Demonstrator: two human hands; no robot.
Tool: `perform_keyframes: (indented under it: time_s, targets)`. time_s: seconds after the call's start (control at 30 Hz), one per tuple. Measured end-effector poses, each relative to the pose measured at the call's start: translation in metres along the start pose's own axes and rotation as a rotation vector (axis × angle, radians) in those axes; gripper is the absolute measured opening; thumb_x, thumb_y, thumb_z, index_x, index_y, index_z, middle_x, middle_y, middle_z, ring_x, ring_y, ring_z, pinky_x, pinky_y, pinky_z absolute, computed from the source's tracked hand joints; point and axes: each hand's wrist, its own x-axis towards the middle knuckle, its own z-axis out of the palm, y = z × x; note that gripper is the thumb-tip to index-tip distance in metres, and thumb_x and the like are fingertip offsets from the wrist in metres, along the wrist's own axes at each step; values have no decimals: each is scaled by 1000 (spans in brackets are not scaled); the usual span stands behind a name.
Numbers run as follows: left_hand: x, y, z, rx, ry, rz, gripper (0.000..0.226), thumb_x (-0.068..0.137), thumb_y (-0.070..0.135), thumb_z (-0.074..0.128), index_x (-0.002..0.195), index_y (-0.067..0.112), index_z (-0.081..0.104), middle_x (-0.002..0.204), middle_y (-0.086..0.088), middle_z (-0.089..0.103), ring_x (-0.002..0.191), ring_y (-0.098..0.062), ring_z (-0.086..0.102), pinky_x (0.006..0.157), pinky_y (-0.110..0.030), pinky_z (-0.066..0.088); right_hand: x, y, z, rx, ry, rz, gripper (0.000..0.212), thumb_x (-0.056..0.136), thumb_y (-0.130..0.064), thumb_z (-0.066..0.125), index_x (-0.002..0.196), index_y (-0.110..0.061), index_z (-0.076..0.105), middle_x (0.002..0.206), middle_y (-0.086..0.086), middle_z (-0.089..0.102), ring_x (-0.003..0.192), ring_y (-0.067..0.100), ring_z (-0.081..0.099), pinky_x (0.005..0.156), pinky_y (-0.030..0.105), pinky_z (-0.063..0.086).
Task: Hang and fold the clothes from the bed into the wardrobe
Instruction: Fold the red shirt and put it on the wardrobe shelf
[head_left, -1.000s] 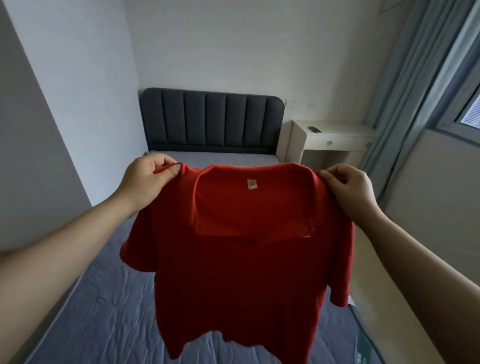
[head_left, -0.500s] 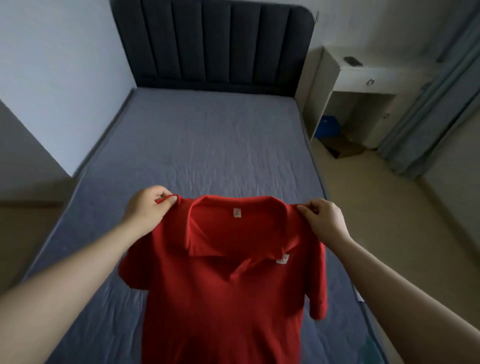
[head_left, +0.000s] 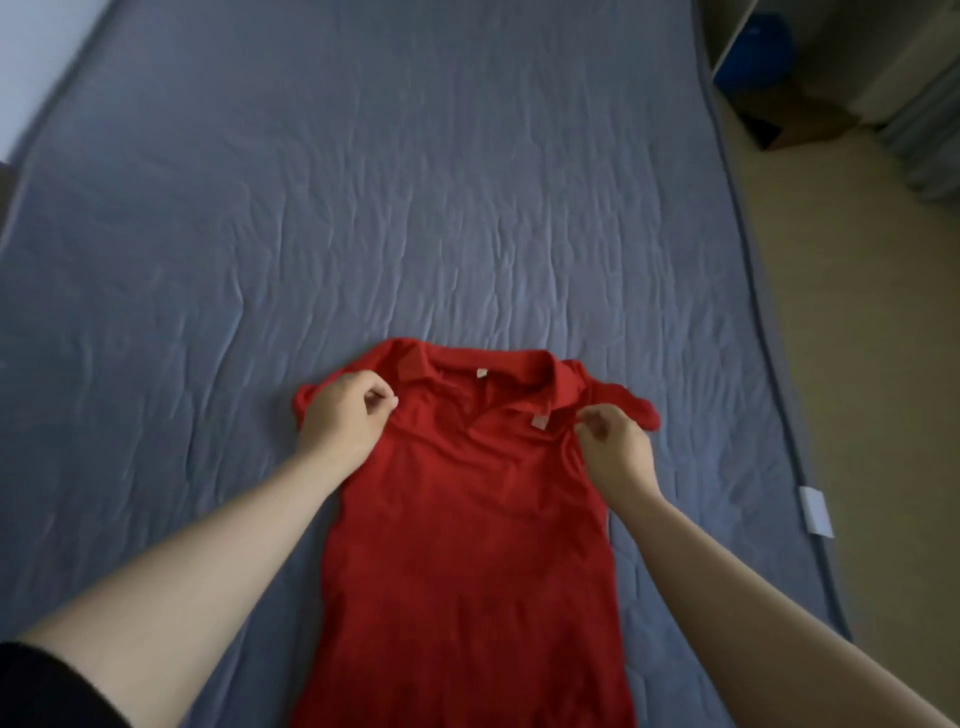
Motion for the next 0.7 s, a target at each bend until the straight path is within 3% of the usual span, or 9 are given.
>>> perform_keyframes:
  time_s: [0.3, 0.43, 0.5, 0.6, 0.7]
  targets:
    - [-111, -85, 81, -64, -219, -97, 7, 81, 11, 70, 76, 14, 67, 73, 2, 64, 72, -20, 62, 69, -33, 49, -76, 98, 62, -115, -147, 142, 20, 89, -9, 57, 105, -11, 68, 103, 5, 70, 99, 22, 63, 72, 16, 33]
    - [-160, -114, 99, -105, -242, -170, 11, 78, 11, 74, 76, 16, 65, 69, 6, 61, 68, -17, 61, 67, -30, 48, -118, 129, 75, -143, -122, 221, 24, 88, -8, 58, 110, -8, 66, 109, 12, 69, 104, 29, 62, 83, 25, 41]
    - [-183, -130, 104, -159, -241, -242, 17, 73, 7, 78, 81, 11, 65, 76, -1, 62, 69, -20, 60, 70, -34, 50, -141, 148, 79, -189, -144, 268, 32, 88, -11, 60, 119, -5, 60, 118, 18, 61, 109, 34, 57, 91, 31, 41]
    - [-211, -150, 108, -148, -288, -352, 42, 63, 13, 87, 96, 9, 62, 96, -8, 59, 83, -21, 57, 77, -32, 46, -165, 177, 81, -259, -200, 374, 51, 89, -17, 62, 136, -6, 45, 134, 20, 46, 119, 36, 49, 99, 37, 40]
    - [-227, -166, 111, -16, -315, -309, 66, 59, 21, 89, 114, 6, 57, 114, -13, 53, 109, -30, 50, 97, -41, 41, -180, 199, 83, -281, -226, 435, 71, 89, -20, 64, 148, -7, 27, 145, 20, 35, 131, 35, 39, 103, 40, 38]
